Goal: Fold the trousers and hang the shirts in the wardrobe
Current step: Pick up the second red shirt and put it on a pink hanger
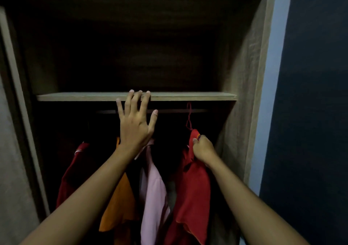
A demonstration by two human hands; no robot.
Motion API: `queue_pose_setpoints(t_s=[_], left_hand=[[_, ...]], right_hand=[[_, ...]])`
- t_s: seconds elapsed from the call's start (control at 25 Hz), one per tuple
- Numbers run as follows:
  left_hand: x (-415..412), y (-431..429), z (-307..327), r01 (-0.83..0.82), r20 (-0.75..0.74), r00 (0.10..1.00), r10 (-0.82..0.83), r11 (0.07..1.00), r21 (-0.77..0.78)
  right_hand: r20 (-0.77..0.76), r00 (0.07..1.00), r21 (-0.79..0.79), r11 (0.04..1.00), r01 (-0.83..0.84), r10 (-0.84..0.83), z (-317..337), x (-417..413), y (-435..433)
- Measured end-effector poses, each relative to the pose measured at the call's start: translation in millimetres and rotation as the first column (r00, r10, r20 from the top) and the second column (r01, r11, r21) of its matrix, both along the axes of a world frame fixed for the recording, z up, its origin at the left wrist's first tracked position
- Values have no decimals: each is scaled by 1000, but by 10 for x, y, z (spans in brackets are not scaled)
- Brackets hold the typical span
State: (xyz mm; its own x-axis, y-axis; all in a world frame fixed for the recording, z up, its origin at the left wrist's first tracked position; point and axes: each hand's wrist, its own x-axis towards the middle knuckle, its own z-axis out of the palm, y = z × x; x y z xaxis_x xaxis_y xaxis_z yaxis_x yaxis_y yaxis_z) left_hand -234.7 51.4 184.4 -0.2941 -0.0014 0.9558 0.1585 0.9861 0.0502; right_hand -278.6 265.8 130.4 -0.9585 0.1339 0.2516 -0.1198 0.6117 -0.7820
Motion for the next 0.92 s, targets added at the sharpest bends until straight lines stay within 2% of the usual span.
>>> queue_pose_setpoints(t_s=[0.28,0.52,0.6,0.72,0.8,0.92], left_hand=[[-265,-3,-69,-45,-183,982,46,999,8],[-281,1,-91,-55,-194,979,54,998,3],[-204,-2,-72,-42,-157,987,40,999,-12],[-35,-90,-21,-49,-96,994,45,998,-39],[120,-291,-38,-66,-86,994,64,998,-19],[415,-713,-219,-114,-64,991,114,993,7]], right_hand=[[54,995,6,997,-78,78,-394,-264,61],[47,985,62,984,-167,164,-451,-222,70],[-33,989,66,987,-143,146,-486,-126,27],[-312,946,48,996,-80,91,-474,89,-79],[-441,886,-77,978,-192,140,-414,255,-238],[-412,832,-169,866,-470,371,-416,570,-715]])
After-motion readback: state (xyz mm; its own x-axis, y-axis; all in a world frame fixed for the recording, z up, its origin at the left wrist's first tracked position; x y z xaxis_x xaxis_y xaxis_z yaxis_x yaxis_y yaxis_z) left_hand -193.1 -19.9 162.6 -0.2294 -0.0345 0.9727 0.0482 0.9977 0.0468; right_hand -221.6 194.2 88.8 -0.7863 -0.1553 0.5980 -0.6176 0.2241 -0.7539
